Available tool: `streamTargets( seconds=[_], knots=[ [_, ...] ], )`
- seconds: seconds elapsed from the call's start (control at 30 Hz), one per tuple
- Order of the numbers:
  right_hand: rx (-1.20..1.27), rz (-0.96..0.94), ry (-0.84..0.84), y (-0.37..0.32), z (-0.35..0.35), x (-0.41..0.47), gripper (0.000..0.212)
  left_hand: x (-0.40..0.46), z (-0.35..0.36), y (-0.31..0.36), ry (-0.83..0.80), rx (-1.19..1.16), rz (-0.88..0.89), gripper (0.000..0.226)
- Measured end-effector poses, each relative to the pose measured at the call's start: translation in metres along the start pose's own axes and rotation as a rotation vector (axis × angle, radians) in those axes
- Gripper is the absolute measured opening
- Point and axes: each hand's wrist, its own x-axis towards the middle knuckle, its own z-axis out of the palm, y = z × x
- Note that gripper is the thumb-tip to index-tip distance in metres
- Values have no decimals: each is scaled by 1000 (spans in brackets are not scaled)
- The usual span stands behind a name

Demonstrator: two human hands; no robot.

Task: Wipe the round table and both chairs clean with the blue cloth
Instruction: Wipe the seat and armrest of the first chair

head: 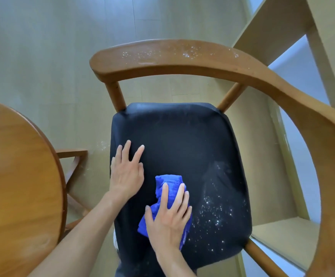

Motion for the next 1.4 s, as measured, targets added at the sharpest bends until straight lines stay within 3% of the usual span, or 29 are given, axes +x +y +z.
streamTargets(
  seconds=[0.07, 0.27, 0.4, 0.53, 0.7, 0.87, 1.03, 1.2, 1.3, 1.4],
  knots=[
    [14, 11, 57, 1, 11, 5, 69, 8, 8, -2, -30, 97, 52, 54],
    [146, -85, 251, 21, 14, 43, 56, 8, 42, -10, 85, 158, 79, 55],
    [66, -241, 330, 42, -21, 139, 48, 9, 55, -12, 142, 177, 77, 60],
    [-25, -237, 327, 51, -49, 225, 51, 11, 64, -16, 215, 203, 69, 60],
    [64, -105, 341, 89, -40, 150, 48, 11, 60, -12, 205, 206, 54, 61],
    [-21, -3, 270, 142, -17, 45, 62, 11, 57, -11, 202, 204, 49, 61],
    [8, 122, 353, 140, -24, 103, 49, 10, 65, -13, 247, 206, 62, 61],
    [40, 52, 381, 146, -33, 135, 45, 11, 69, -12, 264, 200, 63, 61],
    [69, 176, 439, 134, -42, 183, 49, 11, 69, -13, 267, 215, 65, 60],
    [20, 162, 451, 122, -33, 158, 47, 10, 65, -11, 235, 201, 66, 60]
  ],
)
